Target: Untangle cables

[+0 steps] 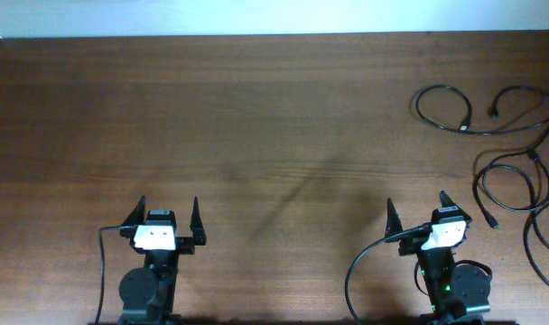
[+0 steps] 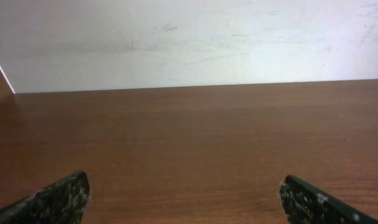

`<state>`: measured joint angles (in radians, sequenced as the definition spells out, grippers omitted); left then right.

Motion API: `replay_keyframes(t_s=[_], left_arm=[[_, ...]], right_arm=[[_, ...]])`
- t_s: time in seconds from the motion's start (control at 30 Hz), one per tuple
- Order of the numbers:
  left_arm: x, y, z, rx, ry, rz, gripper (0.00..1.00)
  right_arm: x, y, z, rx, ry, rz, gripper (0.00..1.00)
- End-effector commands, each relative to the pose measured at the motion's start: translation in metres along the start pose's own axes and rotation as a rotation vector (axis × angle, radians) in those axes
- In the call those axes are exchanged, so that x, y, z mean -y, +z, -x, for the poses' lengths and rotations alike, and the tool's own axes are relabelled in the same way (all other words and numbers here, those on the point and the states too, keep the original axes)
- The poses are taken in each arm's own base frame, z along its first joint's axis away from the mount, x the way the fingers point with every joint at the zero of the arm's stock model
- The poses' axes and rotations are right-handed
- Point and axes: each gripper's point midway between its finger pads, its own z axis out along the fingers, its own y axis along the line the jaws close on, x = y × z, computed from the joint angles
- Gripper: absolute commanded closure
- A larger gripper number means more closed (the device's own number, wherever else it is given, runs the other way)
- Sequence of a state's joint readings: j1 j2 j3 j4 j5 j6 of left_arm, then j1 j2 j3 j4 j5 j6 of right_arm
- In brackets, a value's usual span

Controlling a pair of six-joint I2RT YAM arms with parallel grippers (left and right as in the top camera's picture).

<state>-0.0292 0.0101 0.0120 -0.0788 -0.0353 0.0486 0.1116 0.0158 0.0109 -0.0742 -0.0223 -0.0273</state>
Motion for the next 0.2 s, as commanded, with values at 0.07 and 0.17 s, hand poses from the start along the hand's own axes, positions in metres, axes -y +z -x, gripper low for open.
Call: replay_keyframes(t_s=[0.07, 0.17], left_arm=[[-0.0038, 0.0, -0.0015, -0.003, 0.001, 0.02, 0.01], [-0.0038, 0.0, -0.0015, -0.003, 0.001, 0.02, 0.01]], right_arm=[[0.0, -0.0003, -0.0012, 0.001, 0.0, -0.003, 0.01], [0.0001, -0.0003, -0.0012, 0.001, 0.001, -0.003, 0.01]])
